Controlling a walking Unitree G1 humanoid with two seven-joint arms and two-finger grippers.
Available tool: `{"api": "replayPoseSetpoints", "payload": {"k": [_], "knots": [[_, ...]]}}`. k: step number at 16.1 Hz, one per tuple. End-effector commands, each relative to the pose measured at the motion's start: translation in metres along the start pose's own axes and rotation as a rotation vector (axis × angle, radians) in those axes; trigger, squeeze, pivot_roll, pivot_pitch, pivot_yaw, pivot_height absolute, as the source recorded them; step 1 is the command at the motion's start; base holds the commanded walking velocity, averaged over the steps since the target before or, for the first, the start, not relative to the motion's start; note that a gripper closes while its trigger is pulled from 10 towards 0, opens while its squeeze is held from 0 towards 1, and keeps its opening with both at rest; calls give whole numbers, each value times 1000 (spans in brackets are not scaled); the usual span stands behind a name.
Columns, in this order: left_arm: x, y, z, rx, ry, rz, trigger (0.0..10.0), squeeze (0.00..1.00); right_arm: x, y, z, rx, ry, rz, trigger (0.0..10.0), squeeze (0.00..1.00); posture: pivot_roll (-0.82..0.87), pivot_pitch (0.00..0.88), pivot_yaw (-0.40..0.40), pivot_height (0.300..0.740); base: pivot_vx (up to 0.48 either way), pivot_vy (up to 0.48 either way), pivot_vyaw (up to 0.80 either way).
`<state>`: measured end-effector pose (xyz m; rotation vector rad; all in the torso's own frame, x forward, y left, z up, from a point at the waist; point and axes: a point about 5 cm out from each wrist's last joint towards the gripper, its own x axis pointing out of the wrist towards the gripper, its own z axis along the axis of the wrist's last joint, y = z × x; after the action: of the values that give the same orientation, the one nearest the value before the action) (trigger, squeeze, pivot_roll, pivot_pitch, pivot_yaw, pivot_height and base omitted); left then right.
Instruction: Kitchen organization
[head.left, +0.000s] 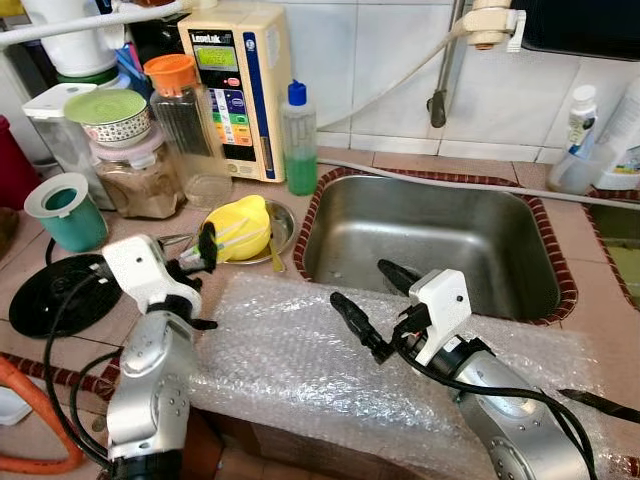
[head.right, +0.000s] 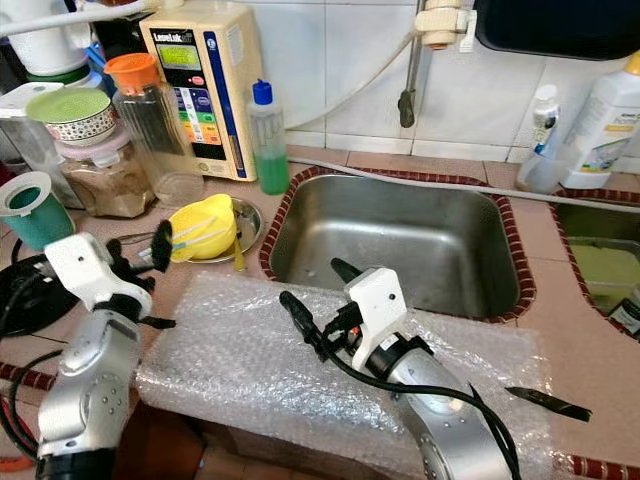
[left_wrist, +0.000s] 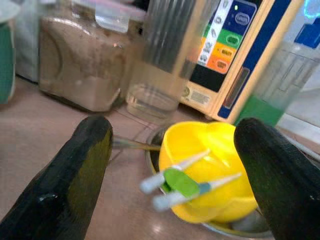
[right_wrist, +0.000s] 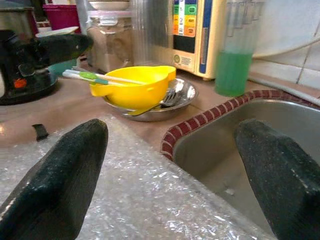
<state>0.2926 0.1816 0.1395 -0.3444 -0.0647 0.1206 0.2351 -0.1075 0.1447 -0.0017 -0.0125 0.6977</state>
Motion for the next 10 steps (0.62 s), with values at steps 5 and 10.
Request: {"api": "replayPoseSetpoints", "payload": {"k": [5, 10], "knots": [[1, 9, -13, -37, 75, 35, 10000, 0, -4, 10, 1, 90, 12, 74, 10000, 0, 29, 0, 77, 740, 0, 0, 0], [9, 11, -17, -116, 99, 47, 10000, 0, -5, 5, 2, 114, 8, 43, 10000, 0, 29, 0, 72, 740, 0, 0, 0]]}}
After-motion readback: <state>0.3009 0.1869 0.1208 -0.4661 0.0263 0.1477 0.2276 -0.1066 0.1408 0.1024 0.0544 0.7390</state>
